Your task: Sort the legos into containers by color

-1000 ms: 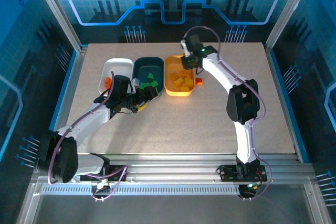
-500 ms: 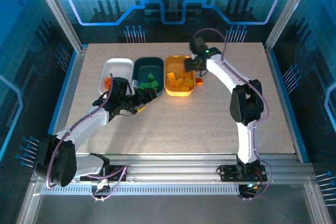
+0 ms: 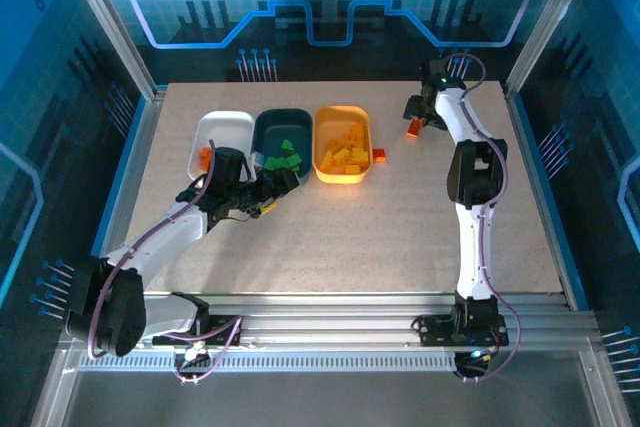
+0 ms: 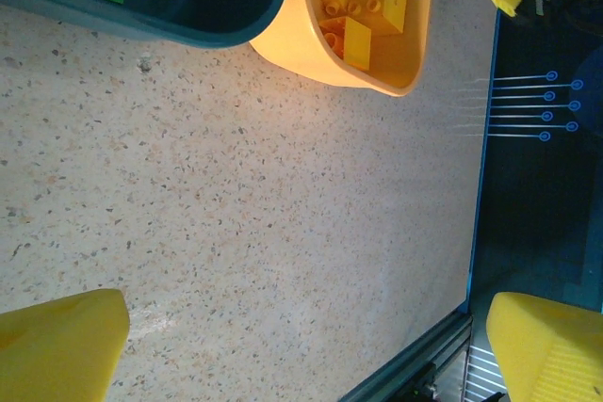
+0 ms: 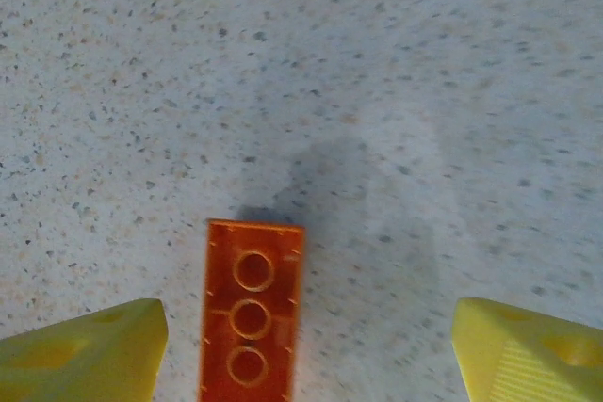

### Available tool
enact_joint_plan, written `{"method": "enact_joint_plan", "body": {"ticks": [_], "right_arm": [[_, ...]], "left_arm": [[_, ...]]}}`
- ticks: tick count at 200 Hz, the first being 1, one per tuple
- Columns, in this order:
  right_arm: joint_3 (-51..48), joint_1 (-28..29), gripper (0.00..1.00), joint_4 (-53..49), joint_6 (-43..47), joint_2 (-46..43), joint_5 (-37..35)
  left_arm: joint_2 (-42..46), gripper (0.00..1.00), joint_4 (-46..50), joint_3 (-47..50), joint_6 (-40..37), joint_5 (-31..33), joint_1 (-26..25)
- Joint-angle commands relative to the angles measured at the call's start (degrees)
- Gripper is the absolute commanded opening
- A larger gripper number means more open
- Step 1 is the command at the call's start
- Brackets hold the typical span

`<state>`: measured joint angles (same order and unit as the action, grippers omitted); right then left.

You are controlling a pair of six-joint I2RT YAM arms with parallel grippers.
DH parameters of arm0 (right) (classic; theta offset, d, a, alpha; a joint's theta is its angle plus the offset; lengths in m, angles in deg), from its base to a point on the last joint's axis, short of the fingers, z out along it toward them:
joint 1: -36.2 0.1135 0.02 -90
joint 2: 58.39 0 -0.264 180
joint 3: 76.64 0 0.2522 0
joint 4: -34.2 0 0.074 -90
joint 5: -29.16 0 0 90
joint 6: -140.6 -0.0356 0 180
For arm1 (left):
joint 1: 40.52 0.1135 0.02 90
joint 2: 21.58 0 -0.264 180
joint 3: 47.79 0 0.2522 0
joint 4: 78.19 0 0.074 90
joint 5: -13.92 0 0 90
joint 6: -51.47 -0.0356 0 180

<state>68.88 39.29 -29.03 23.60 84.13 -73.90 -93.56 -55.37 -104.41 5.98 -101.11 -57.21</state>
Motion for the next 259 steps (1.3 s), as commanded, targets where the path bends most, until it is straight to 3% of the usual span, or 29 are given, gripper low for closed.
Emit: {"method": "enact_joint_plan", "body": {"ticks": [1,27,61,95,108,146,183,226,259], "right_arm": [[2.36,-0.28,0.8,-3.29,-0.65,1.27,3.08],[5.48,-0.28,0.77,-5.43,-1.72,4.24,3.79],[6.44,0.25,0.59,-6.25,-1.16,6.17,3.87],[6.69,0.27,0.58,-6.84,-0.56,7.18,3.68],[6.4,0.26,0.52,-6.52,-0.19,7.27,3.93],[6.43,0.47,0.46,-6.12,-0.31,6.78,5.42],[3.61,0.75,0.28,-4.62,-0.68,5.37,5.39],[-10.97,2.43,0.26,3.48,-0.51,-7.91,3.27],[-18.63,8.15,0.26,6.72,0.55,-19.27,1.05]], "left_arm": [[-0.3,0.99,1.92,-1.03,-2.01,1.28,-0.19],[-2.13,0.99,1.84,-2.35,-2.13,1.14,-0.14],[-4.27,0.99,1.52,-4.01,-2.52,0.82,-0.1],[-4.76,0.99,1.66,-4.36,-3.02,0.25,0.2],[-4.42,0.99,1.82,-4.11,-3.19,0.25,0.55],[-3.64,0.99,1.75,-3.16,-3.23,-0.09,1.52],[-2.86,0.99,1.87,-2.68,-3.29,-0.26,1.89],[0.47,0.99,4.52,-2.48,-4.51,-0.03,4.78],[5.46,0.99,8.84,-1.62,-2.5,2.63,14.23]]}}
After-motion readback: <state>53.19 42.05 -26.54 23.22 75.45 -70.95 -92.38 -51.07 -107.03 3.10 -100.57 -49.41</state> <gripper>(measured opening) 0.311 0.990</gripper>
